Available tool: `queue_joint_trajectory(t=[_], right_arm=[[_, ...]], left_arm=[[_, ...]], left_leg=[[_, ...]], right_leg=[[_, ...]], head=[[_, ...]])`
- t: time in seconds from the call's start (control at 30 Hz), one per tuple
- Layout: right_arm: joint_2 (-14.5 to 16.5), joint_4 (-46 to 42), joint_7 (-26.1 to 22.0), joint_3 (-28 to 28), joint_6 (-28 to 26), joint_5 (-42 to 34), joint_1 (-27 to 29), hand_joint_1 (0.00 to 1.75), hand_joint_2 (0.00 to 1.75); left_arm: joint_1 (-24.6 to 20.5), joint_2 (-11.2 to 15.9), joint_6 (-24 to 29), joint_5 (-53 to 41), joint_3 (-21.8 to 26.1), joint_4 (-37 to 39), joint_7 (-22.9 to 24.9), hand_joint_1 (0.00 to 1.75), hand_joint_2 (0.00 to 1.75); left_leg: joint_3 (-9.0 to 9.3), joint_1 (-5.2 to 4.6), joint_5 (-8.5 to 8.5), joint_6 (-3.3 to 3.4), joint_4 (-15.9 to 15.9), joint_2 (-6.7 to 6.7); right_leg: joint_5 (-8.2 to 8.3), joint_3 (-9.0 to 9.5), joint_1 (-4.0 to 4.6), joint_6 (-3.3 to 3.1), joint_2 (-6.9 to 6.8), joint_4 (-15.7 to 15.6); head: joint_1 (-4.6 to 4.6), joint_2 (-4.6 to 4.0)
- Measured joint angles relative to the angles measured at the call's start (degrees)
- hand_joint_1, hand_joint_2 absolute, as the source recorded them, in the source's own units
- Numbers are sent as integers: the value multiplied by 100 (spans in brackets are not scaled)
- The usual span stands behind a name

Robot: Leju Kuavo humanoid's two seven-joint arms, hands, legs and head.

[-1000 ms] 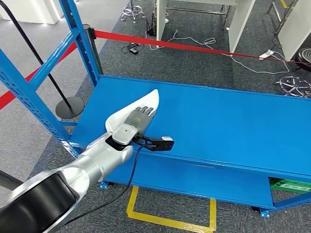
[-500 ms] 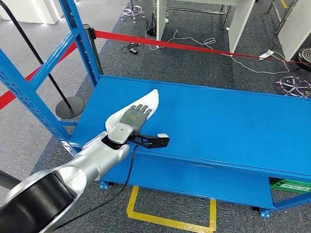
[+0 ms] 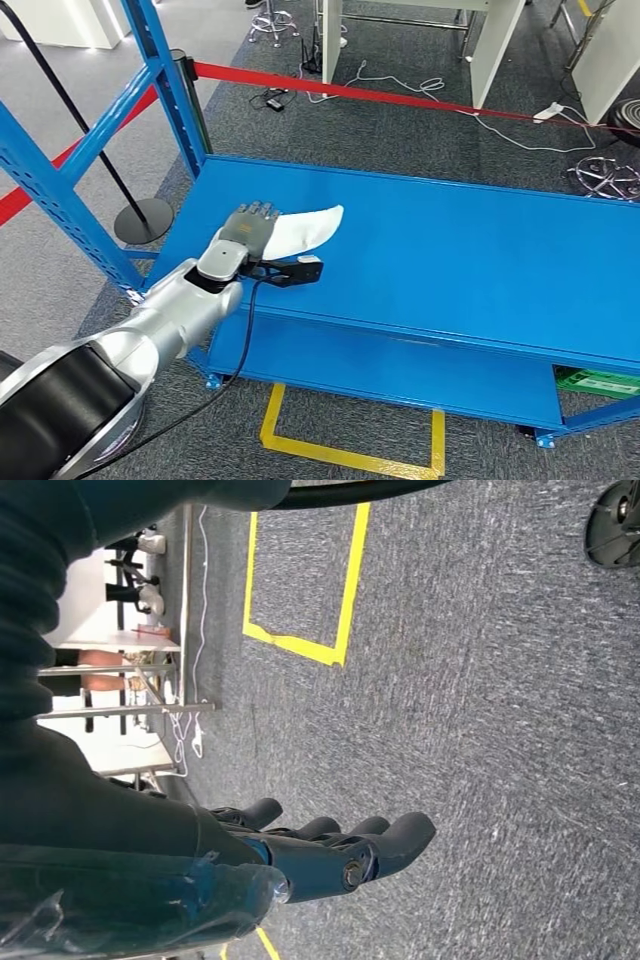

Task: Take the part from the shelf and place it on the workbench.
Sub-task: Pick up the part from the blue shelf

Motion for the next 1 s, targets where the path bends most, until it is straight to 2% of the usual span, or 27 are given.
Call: queue_joint_trajectory(t=[0.1,0.13,0.17,0.43,1.0], right_arm=[[-2,0,-1,-17,1,1,-1,0,175],[-3,0,-3,-21,1,2,0,0,175],[-4,0,-7,-24,1,3,0,0,175],[-9,0,-16,-43,-7,15,0,0,175],[-12,-1,-19,-49,8,54,-1,0,175]], left_arm=[[0,55,-38,-37,27,0,1,149,175],[3,76,-56,-56,43,0,2,170,175],[6,98,-74,-70,63,0,2,175,175],[129,223,-131,-92,250,0,-117,175,175],[162,232,-180,-94,527,0,-484,175,175]], left_leg=[[-1,0,0,0,0,0],[-1,0,0,0,0,0],[-1,0,0,0,0,0],[-1,0,0,0,0,0],[3,0,1,0,0,0]], right_leg=[[0,0,0,0,0,0],[0,0,0,0,1,0],[0,0,0,0,1,0],[0,0,0,0,0,0],[1,2,0,0,1,0]], head=[[0,0],[0,0],[0,0],[0,0],[0,0]])
